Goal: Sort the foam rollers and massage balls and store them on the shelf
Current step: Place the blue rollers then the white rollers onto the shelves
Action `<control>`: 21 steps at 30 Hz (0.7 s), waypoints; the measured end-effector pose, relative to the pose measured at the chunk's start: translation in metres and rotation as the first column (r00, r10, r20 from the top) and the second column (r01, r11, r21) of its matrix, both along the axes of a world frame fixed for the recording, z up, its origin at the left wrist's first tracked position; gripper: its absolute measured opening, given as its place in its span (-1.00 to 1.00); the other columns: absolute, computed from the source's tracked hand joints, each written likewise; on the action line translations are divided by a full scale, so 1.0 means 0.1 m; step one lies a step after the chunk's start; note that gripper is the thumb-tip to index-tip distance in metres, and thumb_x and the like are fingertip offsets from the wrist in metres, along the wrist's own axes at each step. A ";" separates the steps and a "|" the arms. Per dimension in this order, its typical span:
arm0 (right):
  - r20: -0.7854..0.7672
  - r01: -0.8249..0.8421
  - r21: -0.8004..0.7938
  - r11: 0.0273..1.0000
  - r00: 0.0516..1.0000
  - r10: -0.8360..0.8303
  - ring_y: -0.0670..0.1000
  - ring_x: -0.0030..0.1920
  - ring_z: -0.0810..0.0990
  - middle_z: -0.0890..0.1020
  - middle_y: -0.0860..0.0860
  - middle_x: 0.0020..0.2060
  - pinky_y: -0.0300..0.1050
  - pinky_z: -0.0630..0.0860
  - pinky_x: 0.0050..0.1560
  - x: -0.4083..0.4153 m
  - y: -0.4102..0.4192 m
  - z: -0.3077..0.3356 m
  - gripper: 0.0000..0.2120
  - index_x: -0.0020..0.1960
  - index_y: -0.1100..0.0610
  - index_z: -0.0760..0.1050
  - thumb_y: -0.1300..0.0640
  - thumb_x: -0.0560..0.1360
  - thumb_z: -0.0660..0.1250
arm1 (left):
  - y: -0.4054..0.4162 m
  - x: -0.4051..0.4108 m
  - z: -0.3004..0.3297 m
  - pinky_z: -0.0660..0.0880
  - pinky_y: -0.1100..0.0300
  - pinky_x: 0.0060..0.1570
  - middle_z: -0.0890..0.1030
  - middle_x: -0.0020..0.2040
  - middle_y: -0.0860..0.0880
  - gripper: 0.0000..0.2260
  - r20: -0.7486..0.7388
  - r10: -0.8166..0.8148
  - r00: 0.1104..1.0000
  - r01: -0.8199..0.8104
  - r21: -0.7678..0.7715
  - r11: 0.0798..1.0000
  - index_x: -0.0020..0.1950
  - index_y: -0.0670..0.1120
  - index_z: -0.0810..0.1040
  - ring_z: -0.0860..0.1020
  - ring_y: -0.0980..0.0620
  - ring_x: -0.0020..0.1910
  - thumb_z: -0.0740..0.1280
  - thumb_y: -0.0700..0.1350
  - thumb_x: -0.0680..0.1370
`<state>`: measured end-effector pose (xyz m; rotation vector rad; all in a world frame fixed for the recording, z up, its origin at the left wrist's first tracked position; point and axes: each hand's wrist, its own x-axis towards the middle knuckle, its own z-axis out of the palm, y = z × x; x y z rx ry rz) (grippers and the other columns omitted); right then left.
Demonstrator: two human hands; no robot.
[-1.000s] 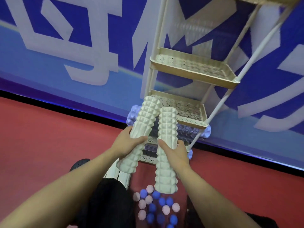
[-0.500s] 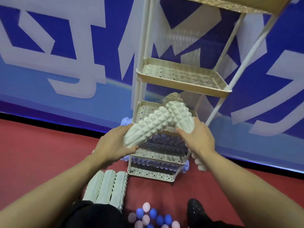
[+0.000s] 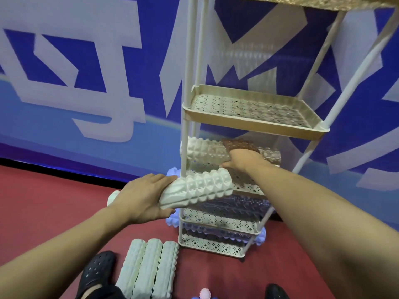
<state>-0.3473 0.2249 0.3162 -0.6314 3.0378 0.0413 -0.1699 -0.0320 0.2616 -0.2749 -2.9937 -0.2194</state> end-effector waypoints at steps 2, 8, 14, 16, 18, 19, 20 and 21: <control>0.045 0.036 -0.076 0.996 0.998 -0.032 0.18 0.36 0.50 0.47 0.14 0.42 0.06 0.43 0.33 -0.16 0.00 -0.10 -0.40 0.50 0.00 0.28 -0.08 0.52 0.38 | 0.01 -0.05 -0.01 0.40 0.16 -0.18 0.53 0.07 0.21 -0.31 0.007 -0.019 1.000 0.019 -0.002 1.000 0.45 0.29 0.29 0.49 0.11 0.03 0.31 0.38 0.34; 0.179 0.097 -0.017 0.995 0.980 -0.092 0.15 0.57 0.19 0.13 0.07 0.62 0.09 0.21 0.53 -0.40 0.04 -0.26 -0.12 0.63 -0.02 0.01 -0.06 0.50 0.47 | 0.05 -0.14 -0.01 0.33 0.20 -0.20 0.53 0.06 0.21 -0.32 -0.002 -0.100 0.995 0.100 -0.028 0.995 0.43 0.27 0.31 0.52 0.09 -0.02 0.34 0.37 0.34; 0.153 0.119 0.015 0.993 0.981 -0.120 0.14 0.56 0.21 0.14 0.06 0.61 0.11 0.20 0.54 -0.45 0.14 -0.29 -0.26 0.62 -0.06 0.01 -0.16 0.57 0.29 | 0.13 -0.19 0.04 0.36 0.20 -0.16 0.53 0.06 0.21 -0.31 0.022 -0.129 0.991 0.130 -0.038 0.991 0.45 0.29 0.29 0.51 0.08 -0.01 0.32 0.39 0.34; 0.147 0.117 -0.022 0.993 0.983 -0.113 0.13 0.55 0.24 0.18 0.07 0.60 0.08 0.22 0.54 -0.40 0.15 -0.27 -0.34 0.62 -0.02 0.06 -0.13 0.61 0.22 | 0.17 -0.20 0.05 0.45 0.15 -0.11 0.53 0.08 0.20 -0.30 0.030 -0.115 0.993 0.116 -0.038 0.992 0.46 0.28 0.28 0.50 0.08 0.04 0.32 0.37 0.34; 0.153 0.109 -0.124 0.986 0.984 -0.089 0.12 0.55 0.26 0.21 0.07 0.59 0.03 0.23 0.53 -0.33 0.14 -0.25 -0.40 0.62 0.02 0.10 -0.11 0.65 0.17 | 0.20 -0.20 0.08 0.49 0.12 -0.07 0.53 0.12 0.20 -0.30 0.036 -0.111 0.993 0.113 -0.044 0.993 0.47 0.27 0.27 0.51 0.07 0.07 0.30 0.37 0.35; 0.161 0.092 -0.215 0.972 0.985 -0.057 0.11 0.54 0.28 0.24 0.05 0.58 0.00 0.25 0.51 -0.27 0.13 -0.22 -0.42 0.61 0.01 0.13 -0.11 0.65 0.18 | 0.21 -0.20 0.11 0.49 0.11 -0.07 0.53 0.12 0.20 -0.30 0.035 -0.117 0.992 0.119 -0.051 0.992 0.47 0.26 0.27 0.51 0.06 0.07 0.30 0.37 0.35; 0.164 0.074 -0.332 0.941 0.986 -0.019 0.10 0.49 0.34 0.32 0.04 0.54 -0.03 0.31 0.46 -0.18 0.11 -0.18 -0.45 0.59 -0.01 0.21 -0.13 0.65 0.19 | 0.21 -0.19 0.13 0.49 0.12 -0.07 0.53 0.13 0.20 -0.30 0.027 -0.125 0.992 0.127 -0.069 0.990 0.47 0.25 0.27 0.51 0.06 0.06 0.30 0.37 0.36; 0.173 0.049 -0.451 0.891 0.984 0.033 0.08 0.39 0.45 0.46 0.01 0.43 -0.07 0.39 0.35 -0.07 0.08 -0.11 -0.50 0.52 -0.01 0.33 -0.16 0.64 0.20 | 0.22 -0.17 0.15 0.47 0.14 -0.09 0.54 0.12 0.20 -0.30 0.015 -0.132 0.991 0.133 -0.089 0.987 0.47 0.24 0.29 0.51 0.06 0.06 0.31 0.37 0.36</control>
